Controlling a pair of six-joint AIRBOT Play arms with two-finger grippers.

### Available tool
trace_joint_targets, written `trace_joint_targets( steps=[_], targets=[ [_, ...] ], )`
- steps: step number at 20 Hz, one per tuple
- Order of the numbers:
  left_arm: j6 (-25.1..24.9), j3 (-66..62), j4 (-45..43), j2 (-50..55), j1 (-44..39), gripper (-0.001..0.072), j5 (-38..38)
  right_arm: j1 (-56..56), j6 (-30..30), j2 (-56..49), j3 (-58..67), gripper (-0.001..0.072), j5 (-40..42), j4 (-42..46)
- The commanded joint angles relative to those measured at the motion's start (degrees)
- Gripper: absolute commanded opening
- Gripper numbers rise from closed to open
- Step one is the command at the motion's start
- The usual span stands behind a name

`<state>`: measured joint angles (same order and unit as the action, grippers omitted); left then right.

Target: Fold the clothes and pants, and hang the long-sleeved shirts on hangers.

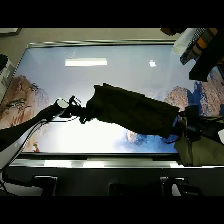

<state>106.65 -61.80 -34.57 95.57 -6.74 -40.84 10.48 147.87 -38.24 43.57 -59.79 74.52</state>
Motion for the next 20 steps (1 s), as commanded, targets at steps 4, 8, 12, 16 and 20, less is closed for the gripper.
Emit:
trace_joint_targets(
  steps=[4, 8, 12, 16, 20],
  targets=[
    [-0.42, 0.02, 1.2, -1.75, 4.63, 0.0011, -4.42, 0.02, 0.26, 0.02, 0.04, 0.0537, 0.33, -0.55],
    [0.76, 1.81, -11.26, -9.25, 12.57, 0.0008, -13.57, 0.0, -1.97, 0.0, 0.04, 0.054, 0.31, -3.41],
    [1.33, 12.24, -21.7, -22.91, 22.21, 0.0009, -20.17, -0.04, -9.31, -0.94, 0.04, 0.0547, -0.33, -9.44],
    [1.38, 22.38, -28.33, -39.67, 28.39, 0.0011, -26.69, -0.04, -20.61, -3.1, 0.04, 0.0558, -1.97, -15.56],
    [2.99, 26.86, -29.14, -50.73, 29.16, 0.0013, -30.86, -0.04, -33.22, -7.15, 0.04, 0.0674, -4.0, -18.95]
  ],
)
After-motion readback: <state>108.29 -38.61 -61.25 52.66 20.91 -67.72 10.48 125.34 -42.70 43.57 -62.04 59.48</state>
